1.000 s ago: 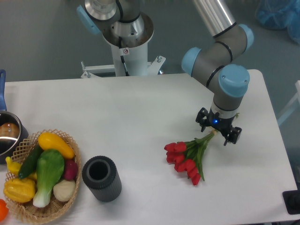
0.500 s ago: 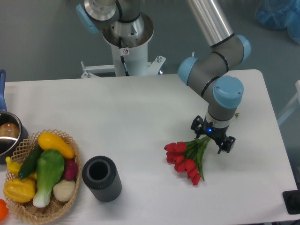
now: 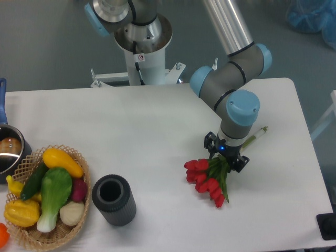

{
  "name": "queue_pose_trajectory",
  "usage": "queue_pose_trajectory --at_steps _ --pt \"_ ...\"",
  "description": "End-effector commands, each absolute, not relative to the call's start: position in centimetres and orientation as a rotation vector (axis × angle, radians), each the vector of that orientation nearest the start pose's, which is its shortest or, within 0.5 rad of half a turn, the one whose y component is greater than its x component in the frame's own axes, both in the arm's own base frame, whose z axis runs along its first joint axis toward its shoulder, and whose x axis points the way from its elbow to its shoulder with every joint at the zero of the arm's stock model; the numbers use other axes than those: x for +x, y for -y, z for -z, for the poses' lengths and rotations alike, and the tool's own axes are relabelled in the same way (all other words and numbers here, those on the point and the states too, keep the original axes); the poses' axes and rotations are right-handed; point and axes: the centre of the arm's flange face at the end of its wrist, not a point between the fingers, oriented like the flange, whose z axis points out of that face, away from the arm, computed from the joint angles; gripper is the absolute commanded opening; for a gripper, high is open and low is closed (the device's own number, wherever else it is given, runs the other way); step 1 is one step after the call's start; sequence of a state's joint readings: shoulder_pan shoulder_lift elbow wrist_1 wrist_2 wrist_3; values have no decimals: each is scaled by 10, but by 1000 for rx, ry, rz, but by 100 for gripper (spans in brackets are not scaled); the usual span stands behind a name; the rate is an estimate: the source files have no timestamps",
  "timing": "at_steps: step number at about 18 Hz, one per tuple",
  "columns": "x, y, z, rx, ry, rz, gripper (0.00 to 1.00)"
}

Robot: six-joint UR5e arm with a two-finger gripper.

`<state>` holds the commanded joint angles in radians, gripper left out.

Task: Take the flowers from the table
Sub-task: 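Lift the grasped tulips up off the table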

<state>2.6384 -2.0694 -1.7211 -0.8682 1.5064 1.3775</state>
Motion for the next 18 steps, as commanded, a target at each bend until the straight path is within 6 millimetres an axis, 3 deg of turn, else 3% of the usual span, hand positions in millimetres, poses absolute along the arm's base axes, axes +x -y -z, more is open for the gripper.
queue_pose_trajectory --at_steps 3,8,13,18 --pt "-481 -419 -209 -3027 -459 -56 0" --pt "-497 -401 -237 -3041 -353 -134 0" --pt "-519 -413 -286 -3007 -351 -260 0" --pt "-532 -423 -319 -3002 -376 -283 0"
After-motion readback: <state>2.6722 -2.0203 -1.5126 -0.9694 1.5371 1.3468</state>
